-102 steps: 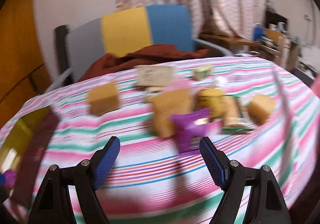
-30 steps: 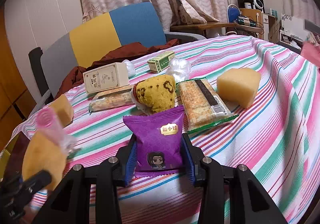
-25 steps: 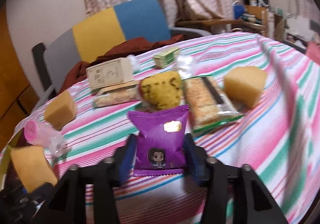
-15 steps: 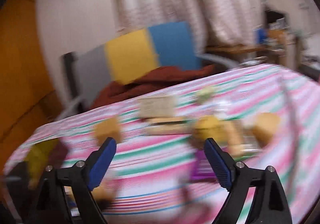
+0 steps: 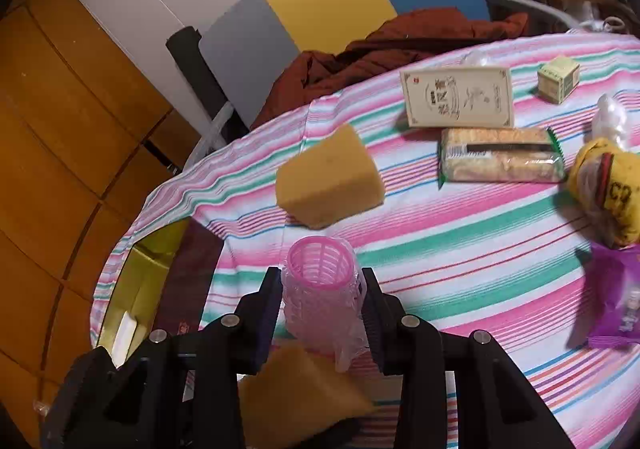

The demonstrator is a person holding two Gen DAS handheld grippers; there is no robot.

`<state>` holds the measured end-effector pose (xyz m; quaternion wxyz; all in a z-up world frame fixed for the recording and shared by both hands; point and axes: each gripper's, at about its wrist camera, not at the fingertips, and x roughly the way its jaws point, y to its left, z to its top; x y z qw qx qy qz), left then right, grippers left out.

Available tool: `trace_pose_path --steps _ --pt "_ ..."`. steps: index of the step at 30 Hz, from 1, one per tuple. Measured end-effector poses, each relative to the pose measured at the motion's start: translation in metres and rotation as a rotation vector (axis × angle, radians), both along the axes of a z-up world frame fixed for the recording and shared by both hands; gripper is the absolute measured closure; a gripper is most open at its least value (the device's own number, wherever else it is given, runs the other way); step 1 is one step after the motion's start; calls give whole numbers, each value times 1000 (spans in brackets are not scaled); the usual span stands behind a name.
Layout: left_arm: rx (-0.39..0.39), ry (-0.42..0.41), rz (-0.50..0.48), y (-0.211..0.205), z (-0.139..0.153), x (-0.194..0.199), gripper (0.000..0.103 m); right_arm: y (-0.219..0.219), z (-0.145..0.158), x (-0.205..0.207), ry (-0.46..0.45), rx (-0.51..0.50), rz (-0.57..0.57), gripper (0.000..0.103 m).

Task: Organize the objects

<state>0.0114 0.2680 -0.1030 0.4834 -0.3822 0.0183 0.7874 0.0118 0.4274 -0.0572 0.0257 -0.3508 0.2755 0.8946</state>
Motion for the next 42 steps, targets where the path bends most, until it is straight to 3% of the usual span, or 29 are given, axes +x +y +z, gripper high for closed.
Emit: trace_pose_path --steps 8,15,19,22,27,33,42 --pt "17 -17 -2 -2 -1 1 71 31 13 51 43 20 -210 66" --pt "11 -51 -13 -3 2 -5 70 26 24 77 59 44 -251 66" --pt "-15 -42 -18 -13 13 4 70 17 27 84 64 40 -257 66" --pt "15 -28 -9 -34 30 14 70 7 33 88 82 50 -258 66" --pt "58 9 30 -74 57 22 70 -13 47 89 119 47 -224 66" --pt "82 -16 179 -138 72 8 70 -49 58 83 147 30 -134 66" --pt "19 27 416 -227 76 -27 70 -131 68 59 156 -18 105 66"
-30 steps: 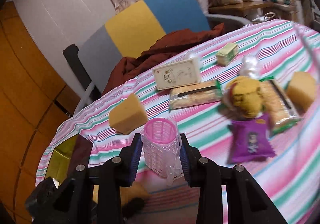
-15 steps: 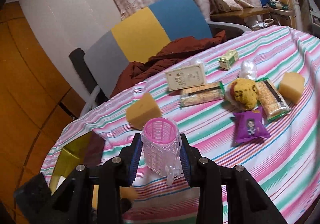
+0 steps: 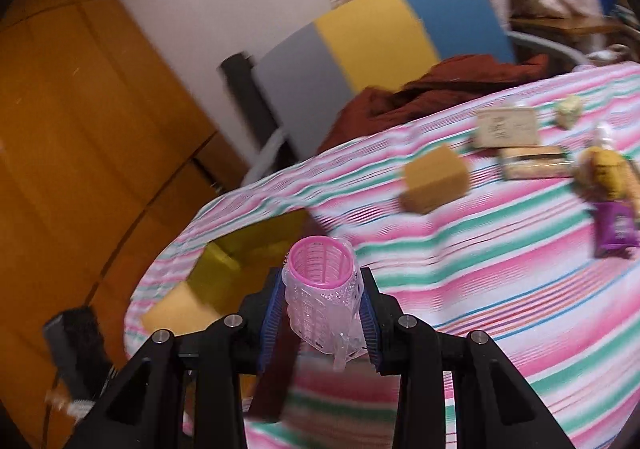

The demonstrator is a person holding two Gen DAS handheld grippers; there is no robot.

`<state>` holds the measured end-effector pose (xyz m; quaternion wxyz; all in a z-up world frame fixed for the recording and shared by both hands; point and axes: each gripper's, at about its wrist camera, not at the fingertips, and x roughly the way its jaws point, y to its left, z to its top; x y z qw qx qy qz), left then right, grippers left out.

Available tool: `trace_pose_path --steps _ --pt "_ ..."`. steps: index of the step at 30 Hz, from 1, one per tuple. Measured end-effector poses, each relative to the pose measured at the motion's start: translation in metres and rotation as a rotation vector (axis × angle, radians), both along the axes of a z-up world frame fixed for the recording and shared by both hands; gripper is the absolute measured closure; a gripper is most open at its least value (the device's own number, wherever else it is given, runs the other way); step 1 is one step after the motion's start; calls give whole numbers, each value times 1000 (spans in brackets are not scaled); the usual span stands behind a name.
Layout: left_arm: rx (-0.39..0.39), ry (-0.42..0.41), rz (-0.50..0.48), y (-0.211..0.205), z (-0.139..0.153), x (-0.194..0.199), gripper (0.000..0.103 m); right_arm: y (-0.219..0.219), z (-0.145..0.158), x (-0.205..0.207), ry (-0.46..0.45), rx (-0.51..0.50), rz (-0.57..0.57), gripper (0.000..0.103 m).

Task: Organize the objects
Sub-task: 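Carry sponge and roller over the gold tray and open both tools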

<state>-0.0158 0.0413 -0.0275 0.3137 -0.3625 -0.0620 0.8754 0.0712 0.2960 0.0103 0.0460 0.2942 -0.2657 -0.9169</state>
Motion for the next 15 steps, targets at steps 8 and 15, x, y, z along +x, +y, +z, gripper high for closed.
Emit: trace_pose_path --steps 8,15 --pt "-88 -138 140 -49 -27 -44 70 -92 -13 -23 -59 57 245 66" --pt "-94 -236 147 -60 -44 -52 69 -123 -38 -35 -139 76 324 65"
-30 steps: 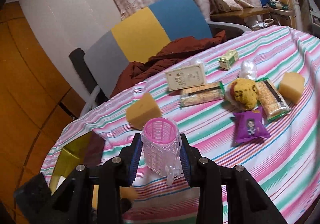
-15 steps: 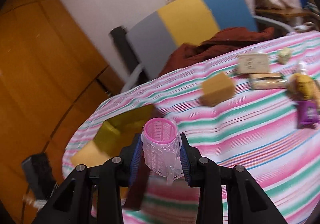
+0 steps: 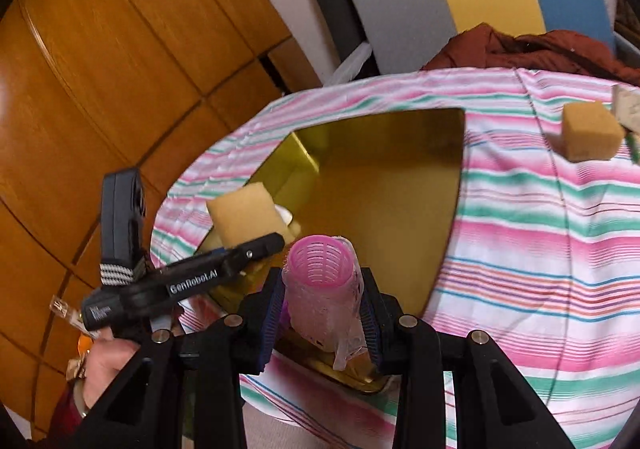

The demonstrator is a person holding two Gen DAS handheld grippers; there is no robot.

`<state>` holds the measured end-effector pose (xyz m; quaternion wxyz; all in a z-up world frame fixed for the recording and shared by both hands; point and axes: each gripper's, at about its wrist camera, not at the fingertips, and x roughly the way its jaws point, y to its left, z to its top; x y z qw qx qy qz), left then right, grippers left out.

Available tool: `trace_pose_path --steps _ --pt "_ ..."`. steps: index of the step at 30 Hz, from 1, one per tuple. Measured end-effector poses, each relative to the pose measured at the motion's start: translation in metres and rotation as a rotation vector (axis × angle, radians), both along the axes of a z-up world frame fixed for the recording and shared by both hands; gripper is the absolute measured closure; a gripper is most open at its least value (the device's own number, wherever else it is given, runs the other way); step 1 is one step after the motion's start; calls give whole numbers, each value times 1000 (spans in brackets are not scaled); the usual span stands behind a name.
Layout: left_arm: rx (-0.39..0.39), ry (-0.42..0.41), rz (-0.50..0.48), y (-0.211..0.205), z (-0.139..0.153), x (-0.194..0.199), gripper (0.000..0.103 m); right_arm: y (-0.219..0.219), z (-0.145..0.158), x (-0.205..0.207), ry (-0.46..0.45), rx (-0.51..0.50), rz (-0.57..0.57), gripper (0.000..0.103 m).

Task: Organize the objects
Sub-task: 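Carry sponge and roller over the gold tray and open both tools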

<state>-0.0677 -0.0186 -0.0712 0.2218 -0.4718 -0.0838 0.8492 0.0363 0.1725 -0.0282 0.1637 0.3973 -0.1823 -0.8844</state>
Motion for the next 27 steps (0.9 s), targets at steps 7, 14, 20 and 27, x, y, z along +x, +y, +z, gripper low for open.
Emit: trace_pose_path --steps 7,14,20,27 --pt "-34 7 40 2 9 1 50 3 1 0 14 13 -19 57" --pt "-44 157 129 -6 42 12 39 22 6 7 39 -8 -92 45" --pt "-52 234 147 -2 62 19 38 39 8 12 48 -20 -153 41" --pt "-75 264 135 9 70 27 38 44 12 6 51 138 -210 39"
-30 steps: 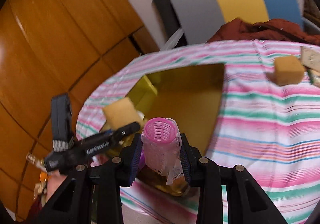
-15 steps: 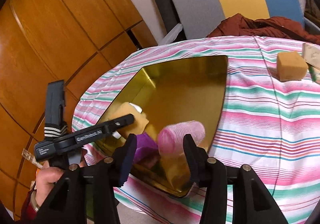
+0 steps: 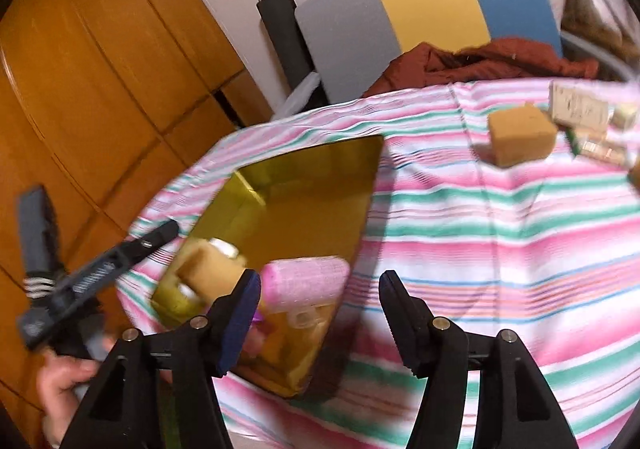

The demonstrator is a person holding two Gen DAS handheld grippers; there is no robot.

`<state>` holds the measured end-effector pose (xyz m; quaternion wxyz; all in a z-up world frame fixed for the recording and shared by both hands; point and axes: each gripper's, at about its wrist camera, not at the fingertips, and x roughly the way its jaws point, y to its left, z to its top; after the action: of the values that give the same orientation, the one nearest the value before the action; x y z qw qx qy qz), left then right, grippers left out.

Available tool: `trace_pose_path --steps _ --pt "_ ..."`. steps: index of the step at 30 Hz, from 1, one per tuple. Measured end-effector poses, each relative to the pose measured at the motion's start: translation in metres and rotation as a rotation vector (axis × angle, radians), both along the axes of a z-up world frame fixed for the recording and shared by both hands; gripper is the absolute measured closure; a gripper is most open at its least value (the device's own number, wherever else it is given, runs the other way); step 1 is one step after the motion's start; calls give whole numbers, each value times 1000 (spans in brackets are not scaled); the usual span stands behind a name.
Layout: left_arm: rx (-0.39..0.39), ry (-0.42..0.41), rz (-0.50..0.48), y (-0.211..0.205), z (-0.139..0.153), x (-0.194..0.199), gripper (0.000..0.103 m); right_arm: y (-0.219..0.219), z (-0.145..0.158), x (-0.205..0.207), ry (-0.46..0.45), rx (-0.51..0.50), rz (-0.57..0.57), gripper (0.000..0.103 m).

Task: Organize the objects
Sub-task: 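Carry sponge and roller over the gold tray and open both tools, then move both open tools back from the tray toward the table items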

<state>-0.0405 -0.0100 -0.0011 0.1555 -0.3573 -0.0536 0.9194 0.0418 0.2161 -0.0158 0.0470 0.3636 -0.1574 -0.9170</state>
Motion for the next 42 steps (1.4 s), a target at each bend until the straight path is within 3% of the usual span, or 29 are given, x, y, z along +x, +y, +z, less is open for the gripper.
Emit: trace_pose_path --steps 8,10,12,17,22,30,42 --pt "69 28 110 -28 16 -1 37 -50 -10 -37 -38 426 74 36" --pt "81 34 134 -35 18 -1 36 -60 -10 -42 -20 395 131 36" --pt "95 29 148 -40 18 -3 36 -65 -5 -43 6 295 183 36" --pt "112 10 151 -41 13 -5 36 -44 13 -29 92 210 119 30" --pt "100 1 109 -27 9 -1 36 0 15 -12 93 122 5 24" --pt "110 7 -78 24 7 19 36 62 2 12 47 119 -149 20" --pt "81 -17 -419 132 -5 70 32 139 -33 36 -38 145 -271 20"
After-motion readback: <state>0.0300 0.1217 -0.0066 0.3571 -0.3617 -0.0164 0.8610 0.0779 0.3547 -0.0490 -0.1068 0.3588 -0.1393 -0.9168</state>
